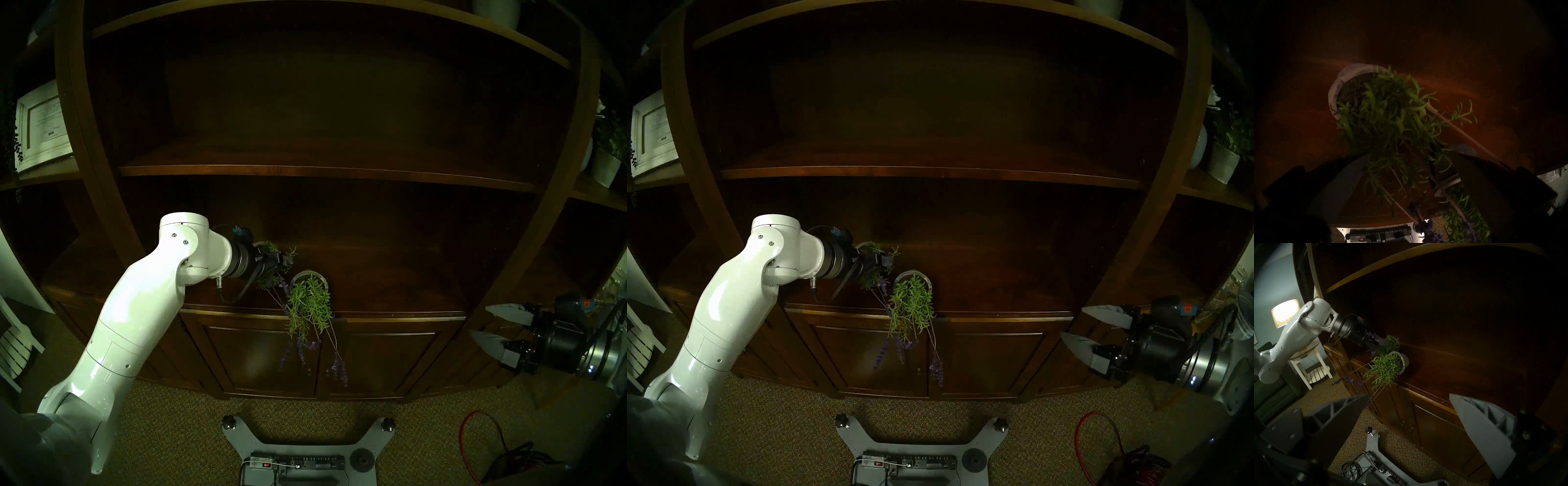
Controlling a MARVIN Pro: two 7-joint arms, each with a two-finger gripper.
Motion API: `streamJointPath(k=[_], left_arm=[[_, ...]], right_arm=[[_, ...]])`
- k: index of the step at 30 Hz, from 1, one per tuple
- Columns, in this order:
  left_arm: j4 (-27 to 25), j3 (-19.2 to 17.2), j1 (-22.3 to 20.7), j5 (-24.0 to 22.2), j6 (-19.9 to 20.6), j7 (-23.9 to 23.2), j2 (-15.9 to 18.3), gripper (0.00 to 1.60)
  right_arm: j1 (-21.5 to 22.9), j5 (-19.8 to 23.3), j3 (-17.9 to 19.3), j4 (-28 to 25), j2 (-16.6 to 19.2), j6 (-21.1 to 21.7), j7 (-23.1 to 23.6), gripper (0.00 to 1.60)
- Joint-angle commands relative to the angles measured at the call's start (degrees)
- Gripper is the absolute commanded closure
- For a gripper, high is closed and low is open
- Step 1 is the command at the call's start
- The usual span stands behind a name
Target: Place the fake decorative plant upright
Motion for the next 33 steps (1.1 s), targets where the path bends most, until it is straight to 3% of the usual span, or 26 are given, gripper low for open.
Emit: streamJointPath(k=[1, 4, 5, 14, 33], left_arm=[[-3.3, -2.2, -0.1, -1.1, -0.1, 6.1, 2.9, 0.0], [-4.0, -3.0, 0.2, -2.4, -0.1, 7.2, 3.6, 0.0], [-4.1, -3.1, 0.4, -1.6, -0.1, 4.4, 4.7, 0.0], [-8.4, -6.4, 2.9, -5.8, -0.1, 6.6, 7.9, 0.0], [-12.3, -11.2, 7.9, -11.3, -0.2, 5.8, 16.4, 0.0]], right_arm=[[0.1, -0.1, 0.1, -0.1, 0.0, -0.2, 0.1, 0.0], [0.1, -0.1, 0.1, -0.1, 0.0, -0.2, 0.1, 0.0], [0.1, -0.1, 0.1, -0.1, 0.0, -0.2, 0.1, 0.0], [0.1, -0.1, 0.1, -0.1, 0.0, -0.2, 0.1, 0.0], [0.1, -0.1, 0.1, -0.1, 0.0, -0.2, 0.1, 0.0]])
